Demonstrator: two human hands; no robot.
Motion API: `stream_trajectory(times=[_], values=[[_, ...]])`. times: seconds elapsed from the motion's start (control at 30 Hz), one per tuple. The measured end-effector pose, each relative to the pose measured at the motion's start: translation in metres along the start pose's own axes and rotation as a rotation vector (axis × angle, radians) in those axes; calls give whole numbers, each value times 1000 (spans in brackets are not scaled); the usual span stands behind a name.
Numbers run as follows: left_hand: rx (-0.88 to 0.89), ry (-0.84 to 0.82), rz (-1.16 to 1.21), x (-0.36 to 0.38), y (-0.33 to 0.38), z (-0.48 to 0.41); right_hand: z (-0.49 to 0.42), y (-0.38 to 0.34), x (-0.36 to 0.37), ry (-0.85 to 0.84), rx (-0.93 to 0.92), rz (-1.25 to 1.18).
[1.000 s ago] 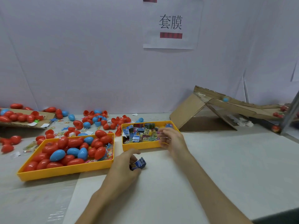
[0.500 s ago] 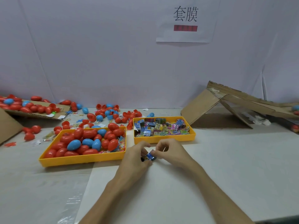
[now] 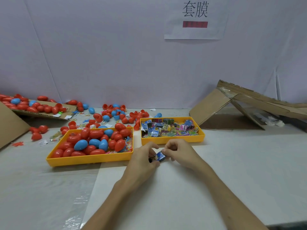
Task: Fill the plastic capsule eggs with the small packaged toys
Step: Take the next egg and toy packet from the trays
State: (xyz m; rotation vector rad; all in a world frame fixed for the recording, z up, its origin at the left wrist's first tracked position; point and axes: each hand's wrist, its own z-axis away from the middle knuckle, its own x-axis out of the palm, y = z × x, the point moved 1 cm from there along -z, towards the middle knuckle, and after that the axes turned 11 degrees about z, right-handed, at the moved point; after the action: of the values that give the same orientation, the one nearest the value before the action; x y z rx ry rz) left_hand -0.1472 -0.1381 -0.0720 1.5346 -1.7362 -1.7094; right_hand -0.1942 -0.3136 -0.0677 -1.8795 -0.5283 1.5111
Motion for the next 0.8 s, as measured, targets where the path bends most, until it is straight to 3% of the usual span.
stream_trajectory(times=[0.17, 0.37, 0.8], values=[[-10, 0, 2, 0, -2, 0, -3, 7, -11, 159, 71, -118], [-25, 95, 153, -3, 9, -2, 1, -2, -17, 69, -19, -414], [-178, 60, 532, -10, 16, -4, 8, -18, -14, 10, -118, -465]])
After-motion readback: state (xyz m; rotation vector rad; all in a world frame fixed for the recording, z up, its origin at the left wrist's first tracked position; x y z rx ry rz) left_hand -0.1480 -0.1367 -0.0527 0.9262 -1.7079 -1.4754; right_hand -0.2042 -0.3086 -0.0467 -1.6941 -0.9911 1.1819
